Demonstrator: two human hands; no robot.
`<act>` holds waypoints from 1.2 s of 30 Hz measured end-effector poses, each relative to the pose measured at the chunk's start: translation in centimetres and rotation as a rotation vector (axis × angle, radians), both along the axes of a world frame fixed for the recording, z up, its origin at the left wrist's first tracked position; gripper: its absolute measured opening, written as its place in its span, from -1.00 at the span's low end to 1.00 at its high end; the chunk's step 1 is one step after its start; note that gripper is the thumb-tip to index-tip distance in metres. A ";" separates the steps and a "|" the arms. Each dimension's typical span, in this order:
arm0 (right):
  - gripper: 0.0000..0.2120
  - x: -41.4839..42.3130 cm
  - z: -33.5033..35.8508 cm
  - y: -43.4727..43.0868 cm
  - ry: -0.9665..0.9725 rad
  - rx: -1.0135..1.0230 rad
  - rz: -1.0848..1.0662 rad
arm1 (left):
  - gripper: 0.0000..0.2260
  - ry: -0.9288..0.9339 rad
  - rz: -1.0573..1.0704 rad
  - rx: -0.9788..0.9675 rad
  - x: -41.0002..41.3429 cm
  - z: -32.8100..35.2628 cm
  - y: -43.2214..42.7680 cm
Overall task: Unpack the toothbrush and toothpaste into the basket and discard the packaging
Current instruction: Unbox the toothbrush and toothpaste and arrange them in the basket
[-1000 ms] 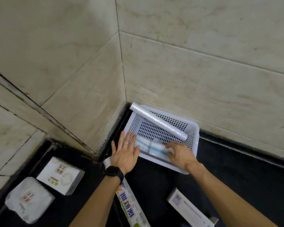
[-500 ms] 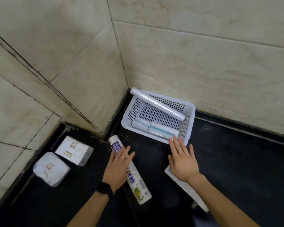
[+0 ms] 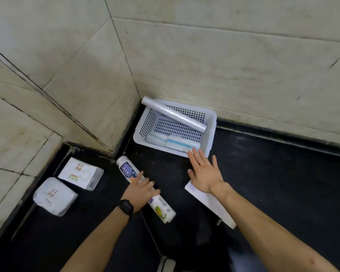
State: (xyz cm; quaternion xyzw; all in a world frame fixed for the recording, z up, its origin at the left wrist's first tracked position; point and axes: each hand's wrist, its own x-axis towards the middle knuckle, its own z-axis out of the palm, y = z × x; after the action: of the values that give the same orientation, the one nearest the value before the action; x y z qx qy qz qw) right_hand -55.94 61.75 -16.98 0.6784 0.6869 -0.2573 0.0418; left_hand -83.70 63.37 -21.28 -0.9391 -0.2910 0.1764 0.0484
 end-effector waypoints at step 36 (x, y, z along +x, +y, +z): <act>-0.48 4.4 9.2 -16.4 1.216 -0.273 -0.611 | -0.41 -2.052 1.488 -1.053 11.2 16.5 0.6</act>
State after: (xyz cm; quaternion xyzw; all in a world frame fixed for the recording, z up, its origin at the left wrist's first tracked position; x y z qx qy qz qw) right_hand -51.50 45.32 -7.79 0.5655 0.3280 -0.6761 -0.3399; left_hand -72.54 63.93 -4.80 -0.1779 -0.5257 -0.5183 -0.6507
